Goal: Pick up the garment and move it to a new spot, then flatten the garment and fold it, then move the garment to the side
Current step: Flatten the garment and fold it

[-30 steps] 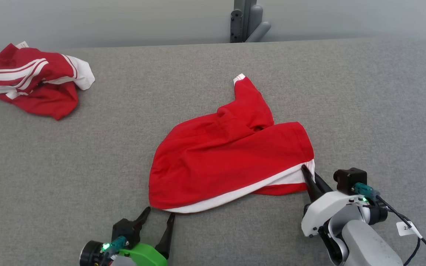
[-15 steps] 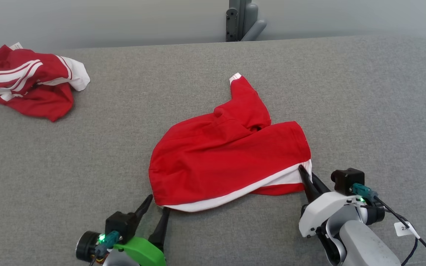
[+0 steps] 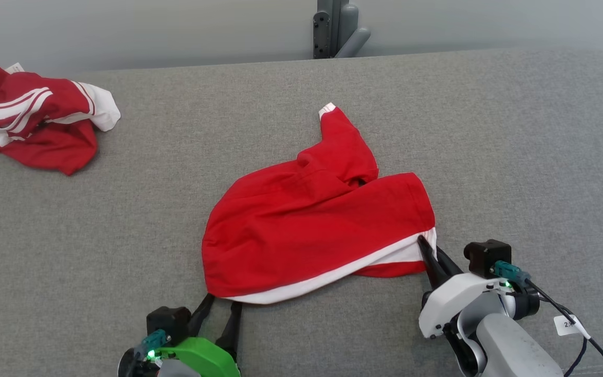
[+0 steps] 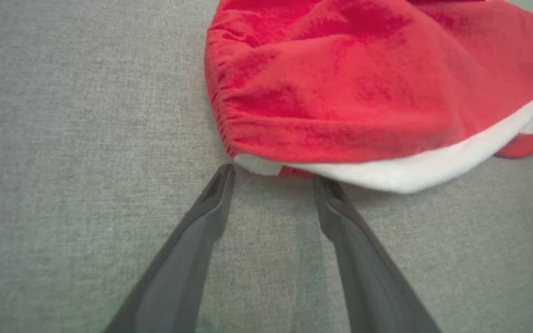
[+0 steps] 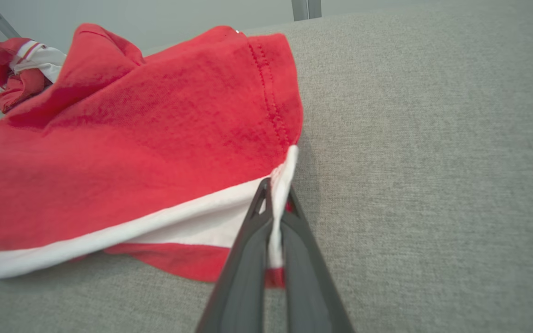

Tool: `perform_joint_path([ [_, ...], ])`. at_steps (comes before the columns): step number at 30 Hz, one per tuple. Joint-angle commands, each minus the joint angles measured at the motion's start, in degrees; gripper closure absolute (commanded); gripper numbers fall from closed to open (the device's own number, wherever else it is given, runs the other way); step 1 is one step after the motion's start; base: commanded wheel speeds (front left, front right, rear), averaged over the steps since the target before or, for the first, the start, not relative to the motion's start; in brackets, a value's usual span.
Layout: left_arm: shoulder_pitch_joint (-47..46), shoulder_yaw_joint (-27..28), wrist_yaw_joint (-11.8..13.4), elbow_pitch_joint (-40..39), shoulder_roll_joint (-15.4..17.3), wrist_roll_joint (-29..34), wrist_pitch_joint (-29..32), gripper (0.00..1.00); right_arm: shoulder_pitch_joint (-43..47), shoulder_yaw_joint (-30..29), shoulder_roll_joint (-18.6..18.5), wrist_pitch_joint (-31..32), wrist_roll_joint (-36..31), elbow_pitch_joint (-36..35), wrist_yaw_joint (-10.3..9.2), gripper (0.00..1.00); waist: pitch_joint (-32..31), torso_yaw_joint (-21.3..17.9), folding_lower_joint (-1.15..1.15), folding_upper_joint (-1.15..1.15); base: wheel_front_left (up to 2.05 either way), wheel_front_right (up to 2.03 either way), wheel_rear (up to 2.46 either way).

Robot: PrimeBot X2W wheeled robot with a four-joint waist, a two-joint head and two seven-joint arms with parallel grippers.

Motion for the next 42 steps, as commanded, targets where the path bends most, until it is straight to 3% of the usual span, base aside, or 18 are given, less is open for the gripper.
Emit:
perform_joint_path([
  [1, -1.0, 0.4, -0.1, 0.1, 0.0, -1.0, 0.0, 0.51, -0.5, 0.1, -0.1, -0.3, 0.3, 0.1, -0.04, 1.0, 0.1, -0.1, 0.0, 0.39, 0.0, 0.0, 0.0],
  [3, -1.2, 0.9, -0.1, -0.2, -0.2, -3.0, 0.0, 0.71, -0.6, 0.1, -0.1, -0.4, 0.3, 0.1, -0.04, 1.0, 0.2, -0.3, 0.0, 0.39, 0.0, 0.0, 0.0],
  [5, -1.2, 1.1, -0.1, -1.1, -0.4, -5.0, 0.0, 1.0, -0.7, 0.2, -0.1, -0.5, 0.4, 0.1, -0.04, 1.0, 0.2, -0.4, 0.0, 0.39, 0.0, 0.0, 0.0],
  [13, 0.7, 3.3, -0.1, -9.5, 0.5, -5.8, 0.0, 1.0, -0.6, -0.6, -0.2, -0.9, 1.2, -2.1, -0.04, 1.0, -0.1, -0.2, 0.0, 0.39, 0.0, 0.0, 0.0],
  [22, 2.9, 5.2, -0.1, -18.2, 2.5, -3.3, 0.0, 1.0, 1.2, -2.1, -1.0, -1.2, 4.1, -11.7, -0.04, 1.0, -1.3, 0.0, 0.0, 0.39, 0.0, 0.0, 0.0],
  [30, 4.1, 1.7, -0.1, -11.6, 3.5, -2.0, 0.0, 1.0, 3.0, -1.2, -1.4, -0.4, 4.8, -14.4, -0.03, 1.0, -1.5, -0.1, 0.0, 0.39, 0.0, 0.0, 0.0],
  [31, 3.9, 0.7, -0.1, -9.8, 3.5, -2.1, 0.0, 0.96, 3.2, -1.1, -1.3, -0.5, 4.8, -14.2, -0.04, 1.0, -1.4, -0.2, 0.0, 0.39, 0.0, 0.0, 0.0],
  [35, 2.0, -2.7, -0.1, -4.7, 2.6, -4.4, 0.0, 0.54, 3.0, -0.9, -1.2, -0.4, 4.8, -13.3, -0.03, 1.0, -1.0, -0.2, 0.0, 0.39, 0.0, 0.0, 0.0],
  [36, 1.5, -3.3, -0.1, -3.9, 2.5, -4.9, 0.0, 0.36, 2.9, -0.9, -1.2, -0.4, 4.7, -13.1, -0.03, 1.0, -0.9, -0.2, 0.0, 0.39, 0.0, 0.0, 0.0],
  [37, 1.0, -3.7, -0.1, -3.1, 2.4, -5.4, 0.0, 0.07, 2.7, -0.9, -1.2, -0.4, 4.6, -13.0, -0.03, 1.0, -0.9, -0.3, 0.0, 0.39, 0.0, 0.0, 0.0],
  [38, 0.6, -3.9, -0.1, -2.5, 2.2, -5.9, 0.0, 0.0, 2.5, -0.8, -1.1, -0.4, 4.6, -12.8, -0.04, 1.0, -0.8, -0.3, 0.0, 0.39, 0.0, 0.0, 0.0],
  [42, -1.1, -3.8, -0.1, -1.1, 1.4, -8.1, 0.0, 0.0, 2.0, -0.8, -1.2, -0.4, 4.6, -12.3, -0.03, 1.0, -0.6, -0.6, 0.0, 0.39, 0.0, 0.0, 0.0],
])
